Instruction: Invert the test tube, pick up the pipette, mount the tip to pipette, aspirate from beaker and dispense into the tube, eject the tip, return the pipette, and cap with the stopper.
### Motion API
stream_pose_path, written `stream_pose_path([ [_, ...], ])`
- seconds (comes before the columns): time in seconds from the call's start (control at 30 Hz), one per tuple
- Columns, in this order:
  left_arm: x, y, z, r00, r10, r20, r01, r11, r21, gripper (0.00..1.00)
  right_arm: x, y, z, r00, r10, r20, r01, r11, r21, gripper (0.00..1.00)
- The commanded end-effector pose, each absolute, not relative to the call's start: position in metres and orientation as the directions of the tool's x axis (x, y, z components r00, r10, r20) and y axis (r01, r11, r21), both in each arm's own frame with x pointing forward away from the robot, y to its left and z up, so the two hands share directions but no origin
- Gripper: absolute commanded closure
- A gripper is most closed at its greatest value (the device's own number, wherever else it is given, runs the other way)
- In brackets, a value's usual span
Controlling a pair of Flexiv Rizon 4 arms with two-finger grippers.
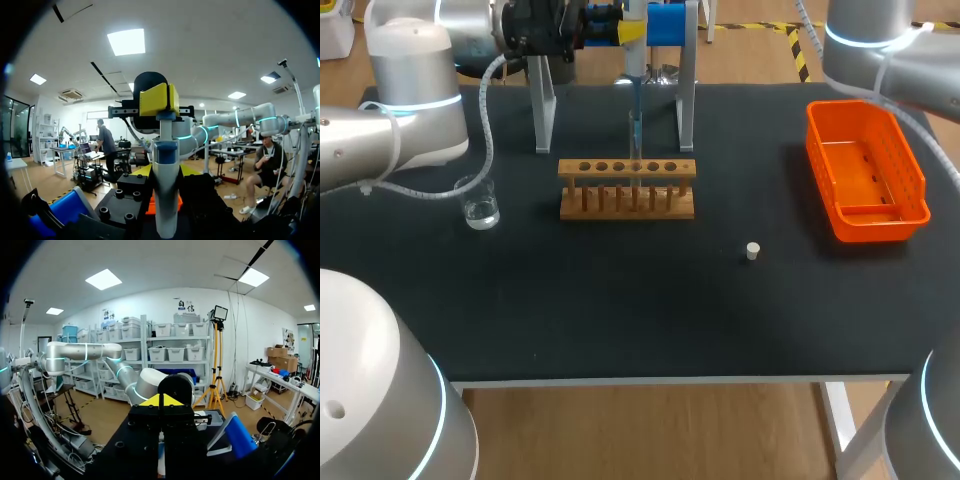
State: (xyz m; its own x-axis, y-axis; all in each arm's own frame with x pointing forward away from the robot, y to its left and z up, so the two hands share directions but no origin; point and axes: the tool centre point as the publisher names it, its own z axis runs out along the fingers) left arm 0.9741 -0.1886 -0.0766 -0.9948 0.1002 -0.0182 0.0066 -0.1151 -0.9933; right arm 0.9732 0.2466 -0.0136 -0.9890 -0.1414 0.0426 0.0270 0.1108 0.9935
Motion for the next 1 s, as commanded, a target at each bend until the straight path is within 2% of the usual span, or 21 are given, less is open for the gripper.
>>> stream_pose_path([
  [0.03,0.977,-0.188,-0.074,-0.994,0.107,-0.02,0.007,-0.117,-0.993,1.0,0.973,0.247,-0.02,-0.989,-0.143,0.047,0.03,0.116,0.993,1.0],
  [0.8,0.977,-0.188,-0.074,-0.994,0.107,-0.02,0.007,-0.117,-0.993,1.0,0.971,0.246,-0.037,-0.988,-0.138,0.076,0.056,0.139,0.989,1.0],
  [1.0,0.977,-0.188,-0.074,-0.994,0.107,-0.02,0.007,-0.117,-0.993,1.0,0.971,0.244,-0.017,-0.99,-0.139,0.037,0.021,0.113,0.993,1.0],
])
